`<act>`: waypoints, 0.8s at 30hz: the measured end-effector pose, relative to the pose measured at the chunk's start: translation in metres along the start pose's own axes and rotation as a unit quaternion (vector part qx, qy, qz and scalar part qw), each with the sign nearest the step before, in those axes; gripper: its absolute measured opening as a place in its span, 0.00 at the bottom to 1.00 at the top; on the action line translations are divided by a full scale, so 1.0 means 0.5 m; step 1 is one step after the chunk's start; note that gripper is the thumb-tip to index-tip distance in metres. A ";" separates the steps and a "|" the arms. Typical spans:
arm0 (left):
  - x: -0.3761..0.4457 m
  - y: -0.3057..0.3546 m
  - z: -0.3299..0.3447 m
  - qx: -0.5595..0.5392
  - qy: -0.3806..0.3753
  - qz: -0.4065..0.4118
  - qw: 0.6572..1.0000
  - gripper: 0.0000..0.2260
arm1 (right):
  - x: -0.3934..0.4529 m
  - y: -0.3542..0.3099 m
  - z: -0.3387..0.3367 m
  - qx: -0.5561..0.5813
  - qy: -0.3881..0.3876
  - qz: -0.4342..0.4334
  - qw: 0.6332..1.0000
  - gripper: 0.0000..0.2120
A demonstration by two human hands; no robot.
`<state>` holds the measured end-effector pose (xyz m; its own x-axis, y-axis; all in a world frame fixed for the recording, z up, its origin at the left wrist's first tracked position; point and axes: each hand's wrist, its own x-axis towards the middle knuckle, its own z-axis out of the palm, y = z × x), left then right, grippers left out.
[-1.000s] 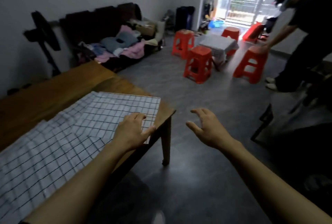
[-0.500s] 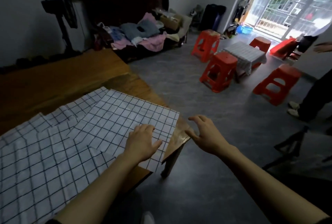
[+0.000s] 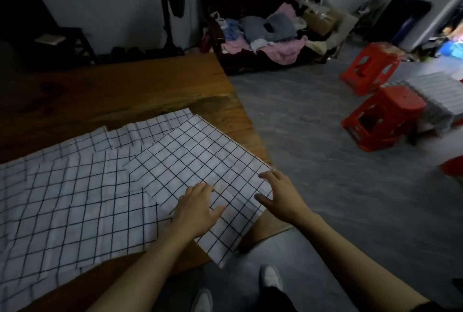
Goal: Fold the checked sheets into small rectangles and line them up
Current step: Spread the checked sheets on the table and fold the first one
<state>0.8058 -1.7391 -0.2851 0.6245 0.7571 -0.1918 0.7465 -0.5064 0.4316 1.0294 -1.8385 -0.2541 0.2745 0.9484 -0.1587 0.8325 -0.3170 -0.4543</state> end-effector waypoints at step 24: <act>-0.095 0.154 0.155 -0.062 0.062 -0.254 0.963 0.24 | 0.086 0.125 0.072 -0.068 -0.164 -0.218 0.960 0.24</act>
<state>0.8515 -1.8464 -0.3110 0.1486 0.9414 -0.3028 0.9102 -0.0105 0.4141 1.0762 -1.8180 -0.3208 -0.2626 0.9299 -0.2575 0.8946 0.1347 -0.4260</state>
